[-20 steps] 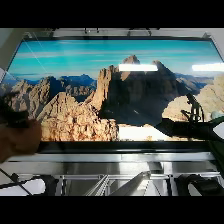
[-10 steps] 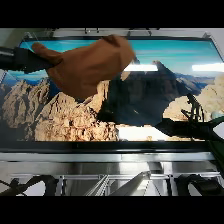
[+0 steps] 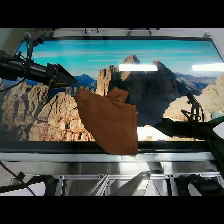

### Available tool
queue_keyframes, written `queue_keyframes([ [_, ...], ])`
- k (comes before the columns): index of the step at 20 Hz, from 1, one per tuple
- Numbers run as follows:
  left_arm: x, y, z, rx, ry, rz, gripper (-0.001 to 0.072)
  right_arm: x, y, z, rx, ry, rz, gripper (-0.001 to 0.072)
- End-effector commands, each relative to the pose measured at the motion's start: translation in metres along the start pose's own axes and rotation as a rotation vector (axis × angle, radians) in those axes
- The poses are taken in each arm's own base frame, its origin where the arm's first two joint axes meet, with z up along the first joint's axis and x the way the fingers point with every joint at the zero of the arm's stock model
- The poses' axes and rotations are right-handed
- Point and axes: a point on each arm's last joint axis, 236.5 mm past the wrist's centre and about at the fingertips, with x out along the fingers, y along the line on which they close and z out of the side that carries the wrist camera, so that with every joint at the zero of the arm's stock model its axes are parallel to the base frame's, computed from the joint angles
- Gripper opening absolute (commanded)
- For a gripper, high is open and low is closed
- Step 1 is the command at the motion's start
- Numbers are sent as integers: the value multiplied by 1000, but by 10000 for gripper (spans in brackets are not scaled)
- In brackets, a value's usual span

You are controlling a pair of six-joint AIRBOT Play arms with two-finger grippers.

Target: Fold the shirts.

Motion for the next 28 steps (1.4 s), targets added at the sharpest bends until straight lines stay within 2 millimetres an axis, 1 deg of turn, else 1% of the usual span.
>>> queue_keyframes([
  [1,-1,72,-36,-148,143,156,719,2,-2,15,6,-56,-5,278],
  [2,-1,91,-44,-169,171,210,719,3,-4,27,13,-100,-9,223],
  [3,2,108,-53,-192,184,253,718,7,-8,35,23,-126,-16,225],
  [4,9,119,-61,-220,185,264,718,13,-13,39,20,-124,-28,258],
  [5,18,127,-70,-245,189,262,719,23,-19,37,10,-89,-36,330],
  [6,28,134,-80,-269,197,263,718,36,-23,32,-8,-42,-27,362],
  [7,40,141,-90,-275,205,264,718,50,-23,27,-32,3,0,361],
  [8,49,147,-98,-280,207,270,717,63,-20,25,-40,32,46,361],
  [9,60,154,-101,-281,197,286,700,75,-15,26,-45,48,94,361],
  [11,78,164,-94,-265,136,323,700,96,-12,31,-31,86,155,362],
  [13,90,172,-82,-232,91,364,700,116,-17,31,21,158,167,362],
  [15,106,172,-75,-230,73,353,699,132,-18,27,38,227,180,362],
  [17,122,171,-72,-232,108,321,699,144,-13,27,26,269,190,361],
  [19,132,165,-67,-212,158,290,699,154,-6,29,3,285,196,361],
  [21,134,157,-58,-189,187,263,698,160,-3,37,-4,285,200,355],
  [22,132,152,-52,-174,193,253,600,160,-1,38,-23,292,212,169],
  [23,129,148,-47,-159,196,247,385,159,2,40,-45,292,223,19],
  [24,124,141,-42,-145,201,235,238,158,7,43,-70,289,236,14],
  [25,120,133,-38,-128,211,222,142,154,16,44,-107,300,265,13],
  [26,114,118,-33,-108,219,189,21,146,28,43,-132,323,305,12],
  [27,108,98,-24,-82,208,143,16,132,48,42,-160,353,367,11],
  [28,97,70,-12,-40,178,89,16,114,72,41,-191,376,439,11],
])
